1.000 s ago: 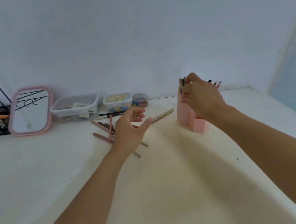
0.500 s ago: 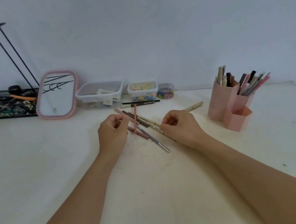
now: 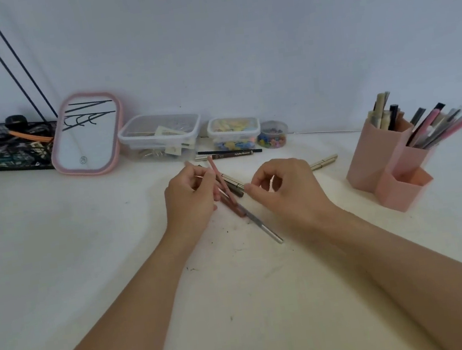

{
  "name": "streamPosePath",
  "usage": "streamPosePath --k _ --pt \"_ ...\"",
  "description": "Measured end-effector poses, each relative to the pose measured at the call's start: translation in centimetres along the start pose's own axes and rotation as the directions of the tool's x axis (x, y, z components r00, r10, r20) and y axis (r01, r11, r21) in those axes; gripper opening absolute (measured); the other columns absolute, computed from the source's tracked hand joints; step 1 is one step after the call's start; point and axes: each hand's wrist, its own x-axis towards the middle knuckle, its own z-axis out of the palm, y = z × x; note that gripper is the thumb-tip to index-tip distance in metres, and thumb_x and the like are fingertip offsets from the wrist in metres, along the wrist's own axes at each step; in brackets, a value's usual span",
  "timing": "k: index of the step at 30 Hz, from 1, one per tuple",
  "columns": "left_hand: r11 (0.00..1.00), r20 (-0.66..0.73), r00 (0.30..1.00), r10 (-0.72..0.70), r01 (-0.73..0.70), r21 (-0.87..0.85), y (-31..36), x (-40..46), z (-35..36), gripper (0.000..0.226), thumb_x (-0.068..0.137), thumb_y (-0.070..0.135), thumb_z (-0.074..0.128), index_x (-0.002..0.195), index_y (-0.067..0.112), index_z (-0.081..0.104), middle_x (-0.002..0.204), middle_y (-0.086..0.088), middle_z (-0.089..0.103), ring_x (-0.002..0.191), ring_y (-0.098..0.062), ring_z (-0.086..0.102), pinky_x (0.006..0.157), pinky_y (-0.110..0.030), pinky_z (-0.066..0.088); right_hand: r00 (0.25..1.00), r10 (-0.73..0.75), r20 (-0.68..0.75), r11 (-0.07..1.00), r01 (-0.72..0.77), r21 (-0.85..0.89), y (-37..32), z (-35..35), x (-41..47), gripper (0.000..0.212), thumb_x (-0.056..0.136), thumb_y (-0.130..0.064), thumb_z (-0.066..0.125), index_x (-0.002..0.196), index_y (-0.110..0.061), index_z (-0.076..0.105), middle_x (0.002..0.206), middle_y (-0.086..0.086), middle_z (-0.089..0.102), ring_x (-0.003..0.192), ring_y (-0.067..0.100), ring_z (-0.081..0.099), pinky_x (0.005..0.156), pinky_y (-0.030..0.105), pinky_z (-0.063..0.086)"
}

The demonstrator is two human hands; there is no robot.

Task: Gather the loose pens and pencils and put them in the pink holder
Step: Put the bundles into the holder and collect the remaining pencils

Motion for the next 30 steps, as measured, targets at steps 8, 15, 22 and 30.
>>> streamPosePath --k 8,15,22,30 --pt "0.997 -0.115 0.992 -0.061 0.054 -0.063 0.3 0.0 -0.3 0.024 0.097 0.021 0.06 0.076 0.012 0.064 0.054 0.006 0.06 0.054 -0.013 0.06 0.047 -0.027 0.051 0.967 0.169 0.19 0.941 -0.101 -0.324 -2.6 2.6 1.6 0.028 0.074 -0.041 0.073 0.066 -0.014 0.07 0.064 0.002 0.069 0.066 0.02 0.067 0.056 0.031 0.052" --pt "0.995 -0.095 0.992 -0.084 0.08 -0.053 0.3 0.2 -0.2 0.021 0.098 0.022 0.06 0.086 0.007 0.069 0.062 0.001 0.063 0.062 -0.016 0.063 0.05 -0.026 0.053 0.966 0.23 0.114 0.972 -0.224 -0.065 -1.2 1.3 2.0 0.027 0.084 -0.028 0.076 0.064 -0.01 0.076 0.063 0.003 0.072 0.06 0.011 0.064 0.052 0.025 0.049" --pt "0.959 0.063 0.991 -0.117 0.129 -0.253 0.8 0.0 -0.2 0.032 0.095 0.041 0.065 0.094 0.011 0.074 0.078 -0.005 0.075 0.074 -0.013 0.071 0.061 -0.03 0.057 0.982 0.17 0.086 0.907 -0.19 0.375 -1.8 0.3 1.7 0.016 0.082 -0.025 0.082 0.071 -0.015 0.08 0.061 -0.005 0.071 0.05 0.0 0.053 0.052 0.015 0.042" --pt "0.928 0.092 0.991 -0.1 0.127 -0.351 0.8 0.2 -0.8 0.028 0.107 0.02 0.045 0.09 0.004 0.062 0.077 -0.011 0.069 0.068 -0.02 0.072 0.066 -0.029 0.057 0.98 0.1 0.173 0.993 -0.108 0.036 -1.3 2.1 0.7 0.02 0.073 -0.041 0.087 0.076 -0.023 0.078 0.061 -0.009 0.066 0.054 0.004 0.057 0.056 0.023 0.048"
